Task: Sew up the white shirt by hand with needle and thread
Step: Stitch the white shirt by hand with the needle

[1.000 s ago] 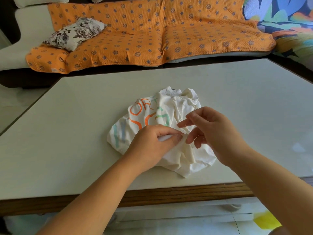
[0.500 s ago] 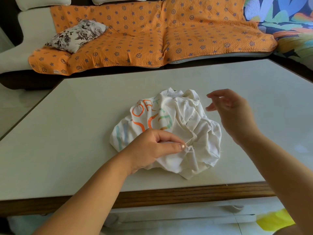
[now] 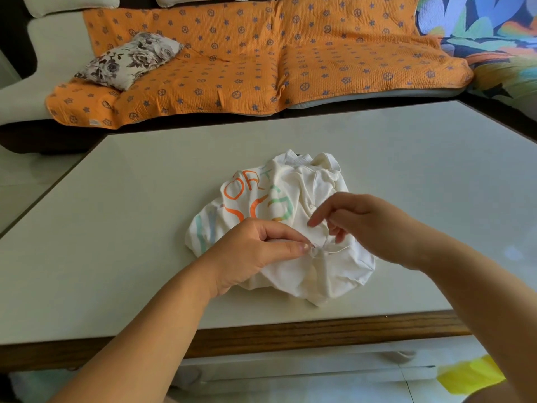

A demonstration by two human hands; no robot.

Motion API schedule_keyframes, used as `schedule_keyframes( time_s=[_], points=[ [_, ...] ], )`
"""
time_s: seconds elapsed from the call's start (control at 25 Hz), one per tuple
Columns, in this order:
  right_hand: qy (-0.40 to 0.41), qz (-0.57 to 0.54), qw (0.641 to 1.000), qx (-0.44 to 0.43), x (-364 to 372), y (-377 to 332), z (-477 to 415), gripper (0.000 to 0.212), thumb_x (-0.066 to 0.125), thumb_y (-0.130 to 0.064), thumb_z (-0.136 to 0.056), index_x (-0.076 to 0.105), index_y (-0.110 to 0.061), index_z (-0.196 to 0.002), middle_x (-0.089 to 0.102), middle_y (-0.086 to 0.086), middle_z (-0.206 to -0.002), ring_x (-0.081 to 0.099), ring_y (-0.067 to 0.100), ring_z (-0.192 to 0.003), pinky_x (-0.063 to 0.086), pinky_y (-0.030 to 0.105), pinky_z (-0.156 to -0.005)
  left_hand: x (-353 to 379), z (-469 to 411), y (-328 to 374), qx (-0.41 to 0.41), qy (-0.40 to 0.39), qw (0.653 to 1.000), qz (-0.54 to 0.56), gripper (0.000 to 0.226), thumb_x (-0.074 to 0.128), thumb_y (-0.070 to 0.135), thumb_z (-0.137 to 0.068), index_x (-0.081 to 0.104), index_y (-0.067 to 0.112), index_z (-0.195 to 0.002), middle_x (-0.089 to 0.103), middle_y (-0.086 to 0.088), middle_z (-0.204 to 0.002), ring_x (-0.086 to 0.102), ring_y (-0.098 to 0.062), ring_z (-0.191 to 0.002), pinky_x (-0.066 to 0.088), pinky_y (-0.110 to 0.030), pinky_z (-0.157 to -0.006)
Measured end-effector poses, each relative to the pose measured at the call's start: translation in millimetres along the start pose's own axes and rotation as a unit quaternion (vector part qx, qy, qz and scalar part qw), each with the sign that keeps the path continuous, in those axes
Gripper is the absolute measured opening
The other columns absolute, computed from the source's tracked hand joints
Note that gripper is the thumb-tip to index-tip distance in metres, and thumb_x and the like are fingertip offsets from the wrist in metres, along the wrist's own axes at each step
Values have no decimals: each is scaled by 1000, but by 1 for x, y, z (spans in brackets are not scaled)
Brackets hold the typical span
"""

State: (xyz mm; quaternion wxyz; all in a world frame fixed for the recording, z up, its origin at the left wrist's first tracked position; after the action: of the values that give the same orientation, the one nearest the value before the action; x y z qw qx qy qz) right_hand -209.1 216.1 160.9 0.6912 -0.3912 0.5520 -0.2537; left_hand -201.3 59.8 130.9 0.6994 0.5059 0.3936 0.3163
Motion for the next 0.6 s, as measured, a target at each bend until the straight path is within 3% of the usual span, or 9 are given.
schedule_keyframes(
  time_s=[0.08, 0.16, 0.28, 0.4, 0.6],
  points=[
    [-57, 14, 998, 3, 7, -2, 8, 23, 53, -26, -93, 74, -32, -86, 62, -16, -76, 58, 1, -74, 46, 14, -73, 1, 2, 1, 1, -2, 1000, 9, 13, 73, 27, -77, 79, 26, -88, 76, 8, -98, 66, -2, -102, 44, -20, -93],
    [-60, 40, 997, -3, 8, -2, 10, 12, 64, -40, -84, 73, -32, -82, 63, -20, -73, 56, -3, -71, 44, 15, -71, 0, 2, 1, 1, 0, 1000, 9, 13, 72, 28, -77, 79, 26, -88, 76, 9, -95, 66, 0, -99, 44, -16, -90],
    [-30, 58, 998, -13, 6, -2, 11, 10, 70, -40, -80, 71, -31, -75, 65, -19, -70, 55, -4, -66, 42, 14, -65, -1, 2, 0, -4, 6, 1000, -1, 11, 70, 18, -85, 79, 22, -91, 76, 9, -94, 66, 1, -97, 44, -14, -87],
    [-11, 42, 999, -21, 4, -2, 11, 10, 70, -32, -84, 71, -25, -76, 69, -10, -77, 60, 4, -71, 47, 18, -68, 0, 2, 0, -7, 6, 1000, -2, 11, 70, 19, -84, 79, 23, -90, 76, 8, -95, 66, -1, -99, 45, -17, -92],
    [192, 147, 969, -40, -25, 4, -1, 11, 63, -16, -88, 68, -11, -80, 60, -3, -81, 54, 11, -70, 39, 15, -60, -1, 1, 0, -11, 7, 1000, -10, 11, 70, 18, -85, 79, 25, -88, 76, 9, -95, 66, 0, -99, 44, -18, -92]
  ],
)
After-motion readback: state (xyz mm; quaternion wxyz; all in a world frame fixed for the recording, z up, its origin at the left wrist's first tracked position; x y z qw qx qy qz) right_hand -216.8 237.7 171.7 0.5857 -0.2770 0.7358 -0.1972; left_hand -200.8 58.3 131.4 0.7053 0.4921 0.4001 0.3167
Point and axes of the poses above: each hand's wrist, its own z-axis away from the middle knuckle, its own x-axis out of the palm, y = z × x, the point moved 7 cm from there along -z, towards the middle knuckle
